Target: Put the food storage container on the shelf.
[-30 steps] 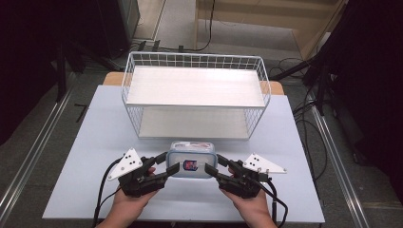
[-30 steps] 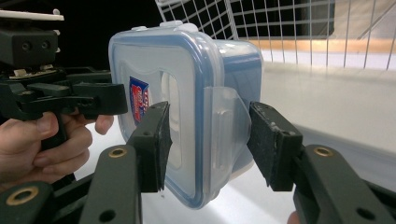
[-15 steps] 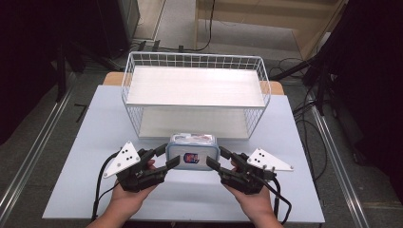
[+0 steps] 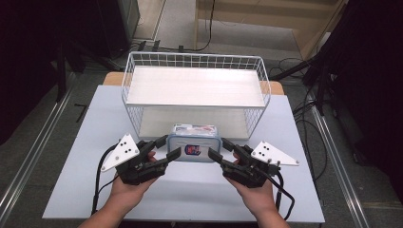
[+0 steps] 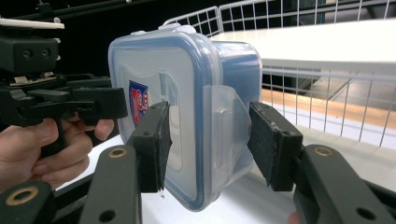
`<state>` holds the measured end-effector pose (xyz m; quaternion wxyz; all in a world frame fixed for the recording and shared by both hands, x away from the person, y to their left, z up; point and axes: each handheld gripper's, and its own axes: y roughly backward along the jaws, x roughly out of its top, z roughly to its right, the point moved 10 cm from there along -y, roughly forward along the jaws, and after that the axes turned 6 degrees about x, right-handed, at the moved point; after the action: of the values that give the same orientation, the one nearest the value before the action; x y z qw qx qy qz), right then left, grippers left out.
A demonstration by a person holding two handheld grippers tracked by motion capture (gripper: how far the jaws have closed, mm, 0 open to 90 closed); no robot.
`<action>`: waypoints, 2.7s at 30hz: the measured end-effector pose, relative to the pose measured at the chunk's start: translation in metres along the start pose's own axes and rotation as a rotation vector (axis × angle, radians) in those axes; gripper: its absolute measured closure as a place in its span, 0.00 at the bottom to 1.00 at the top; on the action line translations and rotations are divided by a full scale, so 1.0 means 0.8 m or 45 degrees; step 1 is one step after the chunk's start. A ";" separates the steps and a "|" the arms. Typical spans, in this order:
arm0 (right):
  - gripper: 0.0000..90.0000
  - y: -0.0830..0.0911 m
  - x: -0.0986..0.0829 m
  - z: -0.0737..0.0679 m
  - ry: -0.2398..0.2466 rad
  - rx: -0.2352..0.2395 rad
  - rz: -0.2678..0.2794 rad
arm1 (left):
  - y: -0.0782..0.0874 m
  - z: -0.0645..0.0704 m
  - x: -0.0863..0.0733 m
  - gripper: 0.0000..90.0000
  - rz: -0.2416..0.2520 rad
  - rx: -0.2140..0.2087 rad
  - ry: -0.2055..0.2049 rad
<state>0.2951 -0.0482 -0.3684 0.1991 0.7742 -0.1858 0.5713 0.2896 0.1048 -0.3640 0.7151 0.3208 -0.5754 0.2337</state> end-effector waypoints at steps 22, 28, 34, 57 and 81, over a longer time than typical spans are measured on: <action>0.57 0.003 0.051 0.006 0.057 -0.017 0.075 | -0.012 -0.001 0.051 0.54 0.069 -0.011 -0.034; 0.57 -0.002 0.062 0.010 0.044 -0.021 0.072 | -0.017 -0.008 0.062 0.54 0.068 -0.016 -0.022; 0.57 -0.008 0.081 0.017 0.060 -0.037 0.049 | -0.026 -0.019 0.076 0.54 0.068 -0.040 0.013; 0.57 -0.046 0.121 0.069 -0.010 -0.038 0.052 | -0.071 -0.066 0.116 0.54 0.074 -0.029 0.054; 0.57 -0.080 0.132 0.121 -0.097 -0.071 -0.024 | -0.116 -0.111 0.116 0.54 0.019 -0.045 0.226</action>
<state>0.4363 -0.0505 -0.2993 0.2186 0.7913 -0.2018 0.5342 0.4363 0.1025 -0.3027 0.7671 0.2817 -0.5162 0.2563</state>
